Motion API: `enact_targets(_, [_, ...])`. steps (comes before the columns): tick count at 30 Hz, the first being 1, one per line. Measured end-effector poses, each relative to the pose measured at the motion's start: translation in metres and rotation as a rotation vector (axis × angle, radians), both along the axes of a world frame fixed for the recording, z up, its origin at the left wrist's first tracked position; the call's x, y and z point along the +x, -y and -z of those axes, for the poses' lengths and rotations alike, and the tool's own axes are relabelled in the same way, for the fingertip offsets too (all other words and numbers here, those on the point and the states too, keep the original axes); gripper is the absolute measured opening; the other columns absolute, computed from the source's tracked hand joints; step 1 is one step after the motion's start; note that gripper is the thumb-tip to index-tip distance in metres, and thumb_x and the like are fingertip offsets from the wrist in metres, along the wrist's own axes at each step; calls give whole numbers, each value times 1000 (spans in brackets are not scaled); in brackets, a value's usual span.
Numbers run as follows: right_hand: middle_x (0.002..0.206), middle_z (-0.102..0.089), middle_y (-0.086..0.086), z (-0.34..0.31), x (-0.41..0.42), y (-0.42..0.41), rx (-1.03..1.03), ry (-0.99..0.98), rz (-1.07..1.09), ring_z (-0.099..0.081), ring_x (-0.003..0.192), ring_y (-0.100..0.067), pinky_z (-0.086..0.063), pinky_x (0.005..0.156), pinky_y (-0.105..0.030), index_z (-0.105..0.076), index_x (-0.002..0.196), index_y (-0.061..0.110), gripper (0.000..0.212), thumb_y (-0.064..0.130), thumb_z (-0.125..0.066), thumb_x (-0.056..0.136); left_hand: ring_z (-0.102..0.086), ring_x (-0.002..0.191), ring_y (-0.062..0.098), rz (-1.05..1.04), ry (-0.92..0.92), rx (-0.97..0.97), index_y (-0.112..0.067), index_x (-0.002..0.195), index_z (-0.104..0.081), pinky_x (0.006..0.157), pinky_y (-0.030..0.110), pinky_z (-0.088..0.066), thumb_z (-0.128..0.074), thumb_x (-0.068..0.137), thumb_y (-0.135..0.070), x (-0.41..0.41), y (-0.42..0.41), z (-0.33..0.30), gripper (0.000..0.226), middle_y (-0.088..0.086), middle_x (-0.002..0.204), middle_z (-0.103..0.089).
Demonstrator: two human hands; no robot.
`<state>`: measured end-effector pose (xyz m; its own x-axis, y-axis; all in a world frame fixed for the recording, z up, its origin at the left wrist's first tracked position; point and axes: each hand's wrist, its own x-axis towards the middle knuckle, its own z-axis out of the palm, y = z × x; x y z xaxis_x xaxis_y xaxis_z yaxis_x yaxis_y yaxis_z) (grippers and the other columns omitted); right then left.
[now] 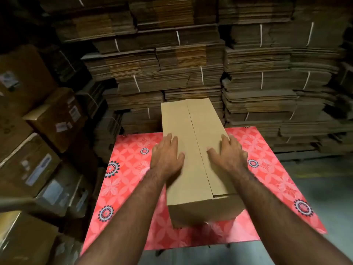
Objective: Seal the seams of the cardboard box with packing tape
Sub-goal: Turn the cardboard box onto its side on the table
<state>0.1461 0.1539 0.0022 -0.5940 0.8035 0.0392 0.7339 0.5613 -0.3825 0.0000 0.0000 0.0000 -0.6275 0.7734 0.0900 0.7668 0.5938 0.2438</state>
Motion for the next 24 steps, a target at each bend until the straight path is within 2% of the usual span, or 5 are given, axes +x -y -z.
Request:
enact_targets(4, [154, -30, -17, 17, -7, -2, -9, 8, 70, -37, 135, -36, -42, 102, -54, -34, 147, 21, 68, 59, -45, 92, -22, 148, 25, -18, 51, 43, -17, 149, -35, 109, 56, -31, -42, 98, -48, -16, -2, 28, 60, 8, 163, -25])
enact_targets(7, [149, -37, -19, 28, -10, 1, 92, 45, 93, -44, 128, -38, -45, 98, -54, -38, 143, 23, 63, 61, -41, 92, -14, 151, 24, -14, 102, 75, -18, 152, -31, 108, 56, -33, -39, 99, -49, -15, -1, 39, 63, 5, 165, -18])
enact_targets(13, [151, -36, -18, 29, -8, 1, 101, 27, 83, -44, 128, -37, -44, 100, -54, -37, 146, 23, 66, 61, -38, 92, -14, 151, 23, -9, 131, 124, -17, 152, -33, 111, 55, -35, -30, 94, -54, -16, 0, 42, 69, 4, 165, -20])
enact_targets(19, [158, -26, -16, 29, -2, -2, 78, 55, 25, -38, 133, -37, -42, 103, -53, -30, 152, 23, 69, 61, -36, 94, -5, 154, 26, -31, 233, 188, -10, 155, -28, 125, 41, -12, -32, 95, -53, -4, 5, 43, 74, 9, 167, -14])
enact_targets(24, [158, -25, -17, 29, 8, -8, 80, 62, -75, -35, 135, -37, -40, 104, -53, -29, 153, 21, 71, 60, -37, 94, -9, 153, 28, -127, 211, 226, -8, 153, -32, 122, 37, -10, -36, 94, -51, 22, 13, 45, 73, 11, 165, -18])
